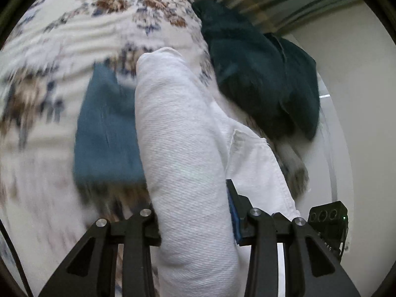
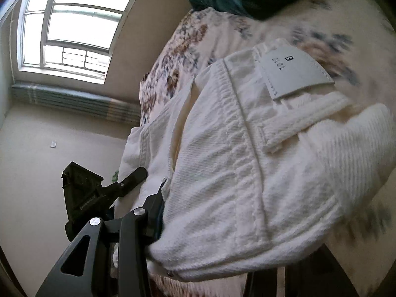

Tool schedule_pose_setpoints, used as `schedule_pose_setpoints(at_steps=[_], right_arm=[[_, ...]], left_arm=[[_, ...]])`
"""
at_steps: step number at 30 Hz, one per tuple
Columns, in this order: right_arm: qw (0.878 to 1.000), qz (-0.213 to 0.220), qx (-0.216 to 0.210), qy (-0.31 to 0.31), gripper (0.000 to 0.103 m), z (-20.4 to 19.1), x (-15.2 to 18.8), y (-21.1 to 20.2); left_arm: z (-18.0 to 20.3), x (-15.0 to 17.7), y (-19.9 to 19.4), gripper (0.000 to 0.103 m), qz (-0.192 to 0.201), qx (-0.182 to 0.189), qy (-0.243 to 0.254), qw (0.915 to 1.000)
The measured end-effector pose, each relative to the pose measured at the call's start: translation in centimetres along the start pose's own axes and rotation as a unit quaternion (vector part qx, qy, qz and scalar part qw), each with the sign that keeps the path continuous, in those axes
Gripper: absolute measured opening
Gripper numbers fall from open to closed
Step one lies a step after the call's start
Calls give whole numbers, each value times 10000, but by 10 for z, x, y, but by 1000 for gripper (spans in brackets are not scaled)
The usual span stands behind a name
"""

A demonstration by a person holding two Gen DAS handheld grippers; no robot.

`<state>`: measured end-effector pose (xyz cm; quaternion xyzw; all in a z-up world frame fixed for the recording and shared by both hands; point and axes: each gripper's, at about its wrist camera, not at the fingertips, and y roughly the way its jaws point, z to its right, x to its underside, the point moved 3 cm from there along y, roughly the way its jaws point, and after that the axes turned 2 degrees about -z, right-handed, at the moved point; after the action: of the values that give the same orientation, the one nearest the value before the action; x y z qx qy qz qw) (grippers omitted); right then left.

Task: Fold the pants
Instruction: 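Lower the folded bundle onto the bed and open both grippers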

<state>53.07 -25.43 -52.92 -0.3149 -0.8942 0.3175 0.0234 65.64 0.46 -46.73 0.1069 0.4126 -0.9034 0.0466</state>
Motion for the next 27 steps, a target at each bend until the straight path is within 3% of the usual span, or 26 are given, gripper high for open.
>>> schedule_pose_setpoints(at_steps=[4, 7, 10, 12, 14, 16, 17, 19, 21, 23, 24, 26, 27], right_arm=[[9999, 69, -36, -78, 44, 1, -68, 99], [10000, 14, -41, -2, 44, 25, -89, 154], [9993, -244, 184, 232, 45, 62, -94, 214], [9989, -329, 240, 242, 44, 75, -87, 223], [9990, -326, 233, 196, 44, 78, -83, 225], [9984, -410, 304, 251, 47, 77, -82, 224], [9974, -481, 426, 313, 54, 77, -85, 225], [9953, -583, 674, 388, 60, 69, -93, 223], [9912, -722, 1063, 321, 73, 59, -92, 212], [9814, -833, 1730, 37, 92, 41, -91, 198], [9744, -797, 2096, -158, 92, 32, -90, 191], [9533, -646, 2869, -681, 92, 8, -87, 177], [9395, -565, 3244, -946, 92, -5, -86, 170]], left_arm=[[-47, -74, 40, 35, -77, -20, 180, 9998], [-95, -105, 81, 35, -290, -12, 245, 9993], [-141, -104, 114, 39, -642, -152, 88, 9978], [-166, -96, 124, 43, -711, 66, -92, 9974], [-171, -85, 120, 45, -618, 298, -177, 9975], [-167, -80, 114, 46, -519, 185, -217, 9982], [-165, -80, 112, 48, -497, 105, -228, 9984], [-156, -81, 103, 51, -445, -266, -251, 9983], [-147, -83, 95, 55, -473, -661, -192, 9965], [-131, -80, 79, 57, -399, -1337, 88, 9902], [-122, -77, 72, 61, -321, -1653, 253, 9854], [-106, -69, 56, 93, -175, -2282, 546, 9719], [-101, -64, 48, 95, -85, -2511, 644, 9658]])
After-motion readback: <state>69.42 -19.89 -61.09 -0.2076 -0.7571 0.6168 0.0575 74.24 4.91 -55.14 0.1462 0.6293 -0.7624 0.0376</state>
